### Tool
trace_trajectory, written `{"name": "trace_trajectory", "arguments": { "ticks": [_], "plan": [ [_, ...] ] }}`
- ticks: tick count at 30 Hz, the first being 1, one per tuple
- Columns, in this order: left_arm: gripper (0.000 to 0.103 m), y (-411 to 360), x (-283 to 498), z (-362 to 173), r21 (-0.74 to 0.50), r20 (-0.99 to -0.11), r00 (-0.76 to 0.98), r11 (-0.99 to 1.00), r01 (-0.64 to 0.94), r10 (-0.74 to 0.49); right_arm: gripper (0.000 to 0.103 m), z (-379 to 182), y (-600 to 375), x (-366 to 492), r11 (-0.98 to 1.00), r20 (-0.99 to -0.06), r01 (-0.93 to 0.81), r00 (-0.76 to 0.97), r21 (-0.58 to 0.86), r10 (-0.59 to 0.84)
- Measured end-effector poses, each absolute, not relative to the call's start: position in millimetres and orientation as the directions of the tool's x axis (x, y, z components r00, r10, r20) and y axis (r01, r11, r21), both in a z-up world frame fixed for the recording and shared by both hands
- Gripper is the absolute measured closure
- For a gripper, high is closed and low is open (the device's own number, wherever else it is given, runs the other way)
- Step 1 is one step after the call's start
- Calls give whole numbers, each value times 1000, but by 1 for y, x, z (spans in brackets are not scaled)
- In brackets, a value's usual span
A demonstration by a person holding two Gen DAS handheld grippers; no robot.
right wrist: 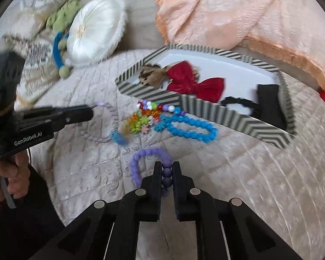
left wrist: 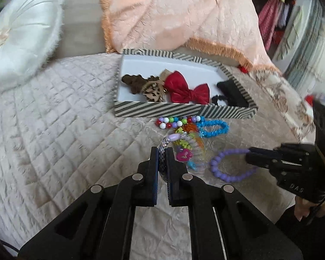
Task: Organize jewelry
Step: 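Grasp the rhinestone bracelet with the left gripper while the right grasps the purple bead bracelet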
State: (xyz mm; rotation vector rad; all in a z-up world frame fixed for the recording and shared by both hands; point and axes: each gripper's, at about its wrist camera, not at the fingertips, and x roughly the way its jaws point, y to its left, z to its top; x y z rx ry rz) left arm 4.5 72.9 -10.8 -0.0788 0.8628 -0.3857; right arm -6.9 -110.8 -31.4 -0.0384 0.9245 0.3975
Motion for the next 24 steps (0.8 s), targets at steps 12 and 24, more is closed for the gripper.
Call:
{"name": "trace_trajectory", "arguments": {
  "ticks": [12, 24],
  "plan": [
    [98, 76, 16, -28, -183, -758, 590, 959, 218, -279, 95, -33, -126, -21, 946, -777, -262, 548, 192, 309],
    [98, 72, 23, -34, -179, -770, 581, 964, 197, -262, 95, -37, -126, -17, 960, -795, -230, 547, 158, 261]
  ]
}}
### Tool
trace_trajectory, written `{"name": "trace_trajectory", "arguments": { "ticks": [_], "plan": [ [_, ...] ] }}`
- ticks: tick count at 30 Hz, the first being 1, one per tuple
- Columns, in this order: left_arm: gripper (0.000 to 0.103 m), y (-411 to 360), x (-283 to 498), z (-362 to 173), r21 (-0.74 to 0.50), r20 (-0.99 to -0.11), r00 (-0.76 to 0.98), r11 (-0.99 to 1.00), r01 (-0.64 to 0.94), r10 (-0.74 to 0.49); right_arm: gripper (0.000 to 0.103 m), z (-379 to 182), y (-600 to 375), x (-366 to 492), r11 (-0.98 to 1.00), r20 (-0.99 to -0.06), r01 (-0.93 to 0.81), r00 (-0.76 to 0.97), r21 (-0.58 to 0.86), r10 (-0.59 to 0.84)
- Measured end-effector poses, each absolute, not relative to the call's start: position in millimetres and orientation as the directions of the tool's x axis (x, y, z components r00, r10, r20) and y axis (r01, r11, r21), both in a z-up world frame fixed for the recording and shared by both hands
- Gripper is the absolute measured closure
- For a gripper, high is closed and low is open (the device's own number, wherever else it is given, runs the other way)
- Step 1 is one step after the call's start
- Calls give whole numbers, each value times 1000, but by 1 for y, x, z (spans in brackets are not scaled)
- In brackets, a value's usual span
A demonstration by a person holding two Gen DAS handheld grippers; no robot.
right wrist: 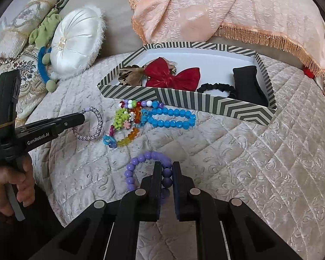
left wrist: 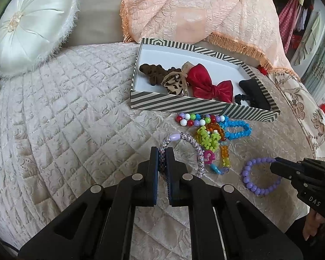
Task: Organize jewelry
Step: 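Grasp the rhinestone bracelet with the left gripper while the right grasps the purple bead bracelet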
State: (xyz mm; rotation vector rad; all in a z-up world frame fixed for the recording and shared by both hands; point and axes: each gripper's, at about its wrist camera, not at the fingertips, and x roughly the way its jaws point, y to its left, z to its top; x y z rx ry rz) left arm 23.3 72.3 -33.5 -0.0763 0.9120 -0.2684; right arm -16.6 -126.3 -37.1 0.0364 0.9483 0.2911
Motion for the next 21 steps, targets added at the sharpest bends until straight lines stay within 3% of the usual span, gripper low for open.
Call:
{"name": "trace_trajectory", "arguments": {
  "ticks": [21],
  "plan": [
    [98, 71, 23, -34, -167, -771, 583, 965, 200, -255, 95, -38, -123, -16, 962, -798, -237, 551, 133, 245]
  ]
}}
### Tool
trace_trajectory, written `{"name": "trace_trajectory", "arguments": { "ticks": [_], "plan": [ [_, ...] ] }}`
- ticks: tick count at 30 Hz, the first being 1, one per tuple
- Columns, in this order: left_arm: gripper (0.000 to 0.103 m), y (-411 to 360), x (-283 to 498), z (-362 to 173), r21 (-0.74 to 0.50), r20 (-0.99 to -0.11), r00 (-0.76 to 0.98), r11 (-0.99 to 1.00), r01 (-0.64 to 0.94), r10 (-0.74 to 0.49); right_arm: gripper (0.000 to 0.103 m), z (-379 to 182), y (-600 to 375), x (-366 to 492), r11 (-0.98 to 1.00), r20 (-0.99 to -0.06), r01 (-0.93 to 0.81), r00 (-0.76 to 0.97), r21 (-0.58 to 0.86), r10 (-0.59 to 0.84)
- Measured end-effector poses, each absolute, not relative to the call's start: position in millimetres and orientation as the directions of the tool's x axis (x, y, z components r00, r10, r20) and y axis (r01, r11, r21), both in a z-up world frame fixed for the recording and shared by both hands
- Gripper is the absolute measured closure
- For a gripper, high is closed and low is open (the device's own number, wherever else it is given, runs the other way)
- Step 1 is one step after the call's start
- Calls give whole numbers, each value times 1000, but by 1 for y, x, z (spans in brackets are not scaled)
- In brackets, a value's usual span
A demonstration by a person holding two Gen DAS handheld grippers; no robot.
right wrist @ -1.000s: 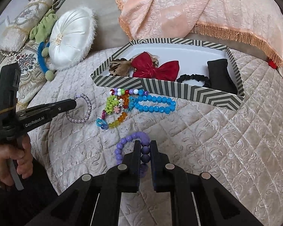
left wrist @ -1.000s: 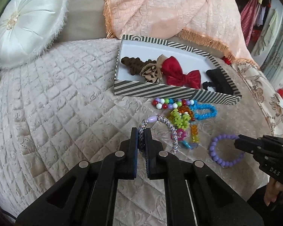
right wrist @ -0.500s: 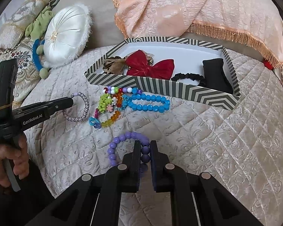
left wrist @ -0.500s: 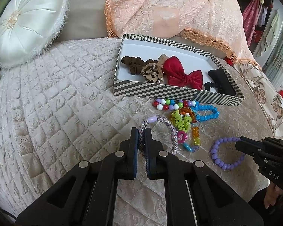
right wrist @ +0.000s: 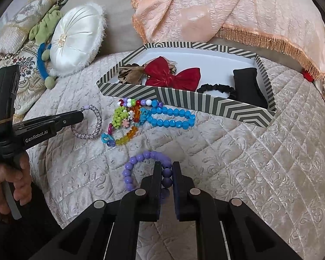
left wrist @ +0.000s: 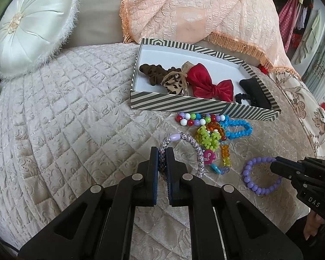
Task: Organize jewelry
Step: 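Grasp the rhinestone bracelet with the left gripper while the right grasps the purple bead bracelet, then carry both bracelets over the white tray and open both grippers to drop them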
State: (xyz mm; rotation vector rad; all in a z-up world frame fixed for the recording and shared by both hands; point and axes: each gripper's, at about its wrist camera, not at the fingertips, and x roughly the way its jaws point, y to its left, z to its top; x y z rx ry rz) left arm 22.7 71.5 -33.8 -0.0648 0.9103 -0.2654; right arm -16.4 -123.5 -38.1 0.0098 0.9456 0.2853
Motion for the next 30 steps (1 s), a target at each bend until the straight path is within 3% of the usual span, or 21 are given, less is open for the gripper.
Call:
{"name": "trace_trajectory", "arguments": {
  "ticks": [20, 30],
  "plan": [
    [98, 74, 22, -30, -174, -763, 594, 966, 190, -255, 95, -18, -131, -21, 964, -723, -220, 640, 149, 258],
    [98, 63, 52, 24, -175, -696, 655, 954, 245, -295, 95, 29, -160, 11, 967, -663, -185, 703, 175, 255]
  ]
}}
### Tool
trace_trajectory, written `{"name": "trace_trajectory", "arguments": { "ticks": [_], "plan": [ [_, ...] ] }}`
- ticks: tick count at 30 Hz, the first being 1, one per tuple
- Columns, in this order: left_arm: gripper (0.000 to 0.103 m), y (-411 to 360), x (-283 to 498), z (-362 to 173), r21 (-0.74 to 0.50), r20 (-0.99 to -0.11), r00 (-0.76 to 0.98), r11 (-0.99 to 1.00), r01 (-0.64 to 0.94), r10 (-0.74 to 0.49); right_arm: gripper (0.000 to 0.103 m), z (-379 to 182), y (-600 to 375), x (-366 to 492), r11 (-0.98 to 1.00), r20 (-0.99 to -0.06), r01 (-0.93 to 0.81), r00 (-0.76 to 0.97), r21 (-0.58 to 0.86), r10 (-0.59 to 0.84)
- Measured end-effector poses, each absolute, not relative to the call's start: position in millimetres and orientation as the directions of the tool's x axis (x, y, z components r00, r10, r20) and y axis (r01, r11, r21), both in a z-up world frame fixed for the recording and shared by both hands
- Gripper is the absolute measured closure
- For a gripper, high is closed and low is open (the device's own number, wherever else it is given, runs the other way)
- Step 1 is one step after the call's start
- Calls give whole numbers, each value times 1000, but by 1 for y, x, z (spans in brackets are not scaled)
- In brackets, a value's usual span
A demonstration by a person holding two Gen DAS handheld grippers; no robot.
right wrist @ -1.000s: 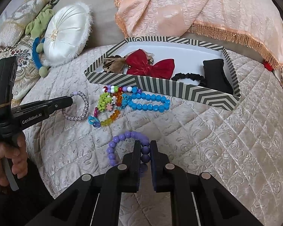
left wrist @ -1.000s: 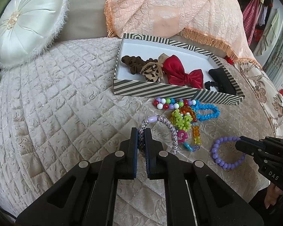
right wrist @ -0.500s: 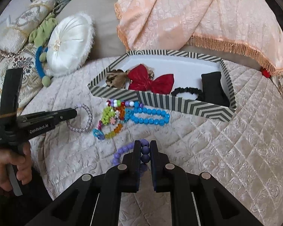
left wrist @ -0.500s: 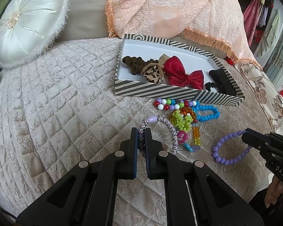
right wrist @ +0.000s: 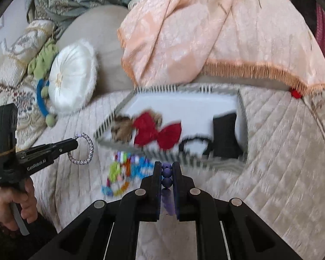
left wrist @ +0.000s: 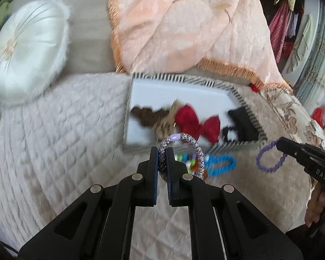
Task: Organize jewelry
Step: 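Carry both bracelets over the white tray and open both grippers to drop them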
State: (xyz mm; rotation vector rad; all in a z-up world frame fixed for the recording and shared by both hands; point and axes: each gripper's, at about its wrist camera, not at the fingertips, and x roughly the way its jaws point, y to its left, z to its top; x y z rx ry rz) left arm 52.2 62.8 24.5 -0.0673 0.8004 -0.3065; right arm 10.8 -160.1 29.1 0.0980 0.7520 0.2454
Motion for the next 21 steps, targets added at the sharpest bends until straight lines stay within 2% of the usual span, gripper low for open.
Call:
{"name": "trace_trajectory", "arguments": {
  "ticks": [5, 8, 11, 15, 21],
  "plan": [
    [98, 43, 102, 32, -144, -697, 652, 949, 280, -298, 95, 47, -167, 49, 970, -633, -189, 734, 155, 244],
    [98, 32, 142, 26, -146, -711, 645, 957, 252, -279, 95, 45, -172, 82, 967, -635, -169, 731, 188, 251],
    [98, 30, 180, 15, -193, -719, 638, 961, 198, -275, 95, 35, -180, 116, 968, -654, -123, 718, 220, 240],
    [98, 22, 219, 3, -167, -722, 652, 973, 162, -232, 95, 16, -190, 155, 955, -673, -81, 692, 286, 260],
    [98, 23, 249, -31, -164, -788, 591, 984, 72, -175, 95, -7, -189, 198, 933, -697, -75, 644, 351, 314]
  ]
}}
